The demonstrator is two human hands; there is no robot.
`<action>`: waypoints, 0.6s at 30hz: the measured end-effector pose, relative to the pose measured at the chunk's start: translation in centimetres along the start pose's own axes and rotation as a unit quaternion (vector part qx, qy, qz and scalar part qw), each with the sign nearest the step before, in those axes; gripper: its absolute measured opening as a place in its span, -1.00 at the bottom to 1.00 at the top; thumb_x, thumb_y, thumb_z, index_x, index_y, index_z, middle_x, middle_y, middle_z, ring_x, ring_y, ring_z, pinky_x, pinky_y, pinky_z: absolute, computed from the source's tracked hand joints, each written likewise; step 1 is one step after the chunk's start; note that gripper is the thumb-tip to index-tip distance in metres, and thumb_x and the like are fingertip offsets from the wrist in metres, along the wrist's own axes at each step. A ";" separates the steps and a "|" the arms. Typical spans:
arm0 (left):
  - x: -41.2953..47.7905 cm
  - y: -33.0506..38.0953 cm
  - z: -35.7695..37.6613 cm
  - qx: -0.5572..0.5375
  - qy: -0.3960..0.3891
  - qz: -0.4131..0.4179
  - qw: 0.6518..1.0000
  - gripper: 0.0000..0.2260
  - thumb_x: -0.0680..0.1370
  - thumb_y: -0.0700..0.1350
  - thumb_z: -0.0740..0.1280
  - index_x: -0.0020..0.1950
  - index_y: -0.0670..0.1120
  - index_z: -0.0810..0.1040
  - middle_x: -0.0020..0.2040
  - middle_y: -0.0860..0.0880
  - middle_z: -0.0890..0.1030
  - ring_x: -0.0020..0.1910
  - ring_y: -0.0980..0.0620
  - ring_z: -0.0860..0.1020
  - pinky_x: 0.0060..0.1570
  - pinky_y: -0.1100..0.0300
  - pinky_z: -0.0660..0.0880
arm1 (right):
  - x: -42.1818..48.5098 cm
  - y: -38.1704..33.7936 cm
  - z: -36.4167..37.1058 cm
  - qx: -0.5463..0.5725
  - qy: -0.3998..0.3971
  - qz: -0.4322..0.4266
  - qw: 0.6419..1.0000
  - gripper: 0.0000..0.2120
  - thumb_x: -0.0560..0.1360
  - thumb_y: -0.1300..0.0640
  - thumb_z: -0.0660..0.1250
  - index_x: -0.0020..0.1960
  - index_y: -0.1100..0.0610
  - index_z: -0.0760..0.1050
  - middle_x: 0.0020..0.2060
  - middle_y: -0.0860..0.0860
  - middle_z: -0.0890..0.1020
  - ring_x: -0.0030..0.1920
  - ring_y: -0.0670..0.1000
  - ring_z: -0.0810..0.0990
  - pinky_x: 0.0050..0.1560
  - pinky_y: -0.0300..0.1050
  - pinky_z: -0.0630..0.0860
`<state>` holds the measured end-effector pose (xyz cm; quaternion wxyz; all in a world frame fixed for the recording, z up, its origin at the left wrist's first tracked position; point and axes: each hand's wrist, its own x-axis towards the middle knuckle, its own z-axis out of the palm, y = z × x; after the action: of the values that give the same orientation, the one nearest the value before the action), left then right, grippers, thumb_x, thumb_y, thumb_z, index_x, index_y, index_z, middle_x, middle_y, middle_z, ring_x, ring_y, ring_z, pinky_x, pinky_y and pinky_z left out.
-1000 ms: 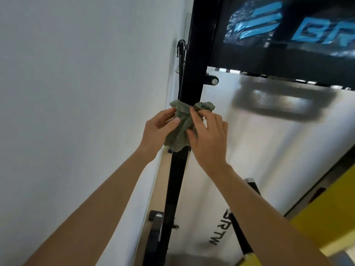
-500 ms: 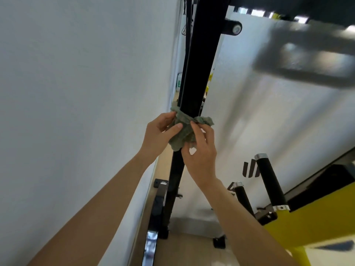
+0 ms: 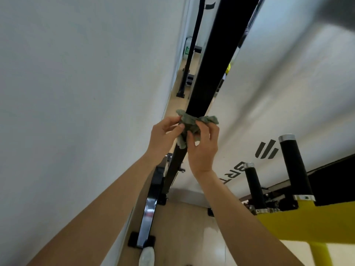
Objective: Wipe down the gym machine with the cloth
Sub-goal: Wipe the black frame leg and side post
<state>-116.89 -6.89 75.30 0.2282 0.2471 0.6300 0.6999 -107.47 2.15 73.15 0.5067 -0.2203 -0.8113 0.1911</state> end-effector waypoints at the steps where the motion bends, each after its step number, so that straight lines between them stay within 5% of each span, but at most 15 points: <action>1: -0.1 -0.7 0.1 -0.003 0.002 -0.004 1.000 -0.81 0.57 -0.16 0.38 0.16 -0.03 0.66 0.10 -0.09 0.70 0.14 -0.13 0.67 0.23 -0.23 0.56 | -0.5 0.5 0.3 -0.005 -0.001 -0.007 1.000 -0.69 0.50 0.33 0.45 0.21 0.21 0.51 0.21 0.06 0.41 0.17 0.09 0.54 0.09 0.05 0.64; 14: -1.6 -10.7 0.3 -0.006 0.033 -0.081 0.996 -0.88 0.61 -0.23 0.34 0.09 -0.09 0.63 0.06 -0.15 0.70 0.09 -0.14 0.67 0.24 -0.21 0.56 | -8.5 5.7 3.1 -0.005 -0.089 0.029 0.996 -0.72 0.54 0.26 0.40 0.24 0.25 0.54 0.23 0.04 0.38 0.19 0.04 0.49 0.21 -0.22 0.50; 18: -2.0 -13.9 0.6 0.006 0.045 -0.092 0.995 -0.90 0.58 -0.19 0.32 0.04 -0.05 0.60 0.02 -0.13 0.69 0.03 -0.09 0.67 0.14 -0.07 0.60 | -11.9 7.5 4.6 0.017 -0.127 0.049 0.991 -0.60 0.52 0.30 0.43 0.35 0.23 0.52 0.29 0.07 0.40 0.28 0.06 0.50 0.32 -0.09 0.52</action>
<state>-114.82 -6.30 61.36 0.2616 0.1573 0.6643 0.6823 -105.73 1.42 58.47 0.3934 -0.2249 -0.8538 0.2562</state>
